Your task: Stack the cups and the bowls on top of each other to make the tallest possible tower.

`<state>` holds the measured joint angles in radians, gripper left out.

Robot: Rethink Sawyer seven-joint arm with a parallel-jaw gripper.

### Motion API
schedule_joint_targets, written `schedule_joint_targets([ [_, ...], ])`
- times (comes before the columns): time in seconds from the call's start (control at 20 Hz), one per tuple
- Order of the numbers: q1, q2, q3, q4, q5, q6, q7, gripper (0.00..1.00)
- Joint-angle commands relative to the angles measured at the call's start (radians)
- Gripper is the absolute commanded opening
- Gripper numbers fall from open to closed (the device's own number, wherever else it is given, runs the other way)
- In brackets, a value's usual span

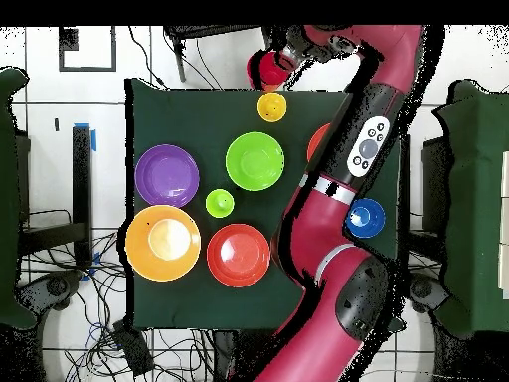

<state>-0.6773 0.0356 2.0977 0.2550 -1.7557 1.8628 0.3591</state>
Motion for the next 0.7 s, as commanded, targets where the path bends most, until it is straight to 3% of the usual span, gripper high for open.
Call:
schedule_joint_targets([
  [0.05, 0.013, 0.027, -0.051, -0.099, -0.096, -0.041, -0.151, 0.0],
  [0.7, -0.003, 0.033, -0.099, -0.066, -0.046, -0.051, -0.113, 0.0],
])
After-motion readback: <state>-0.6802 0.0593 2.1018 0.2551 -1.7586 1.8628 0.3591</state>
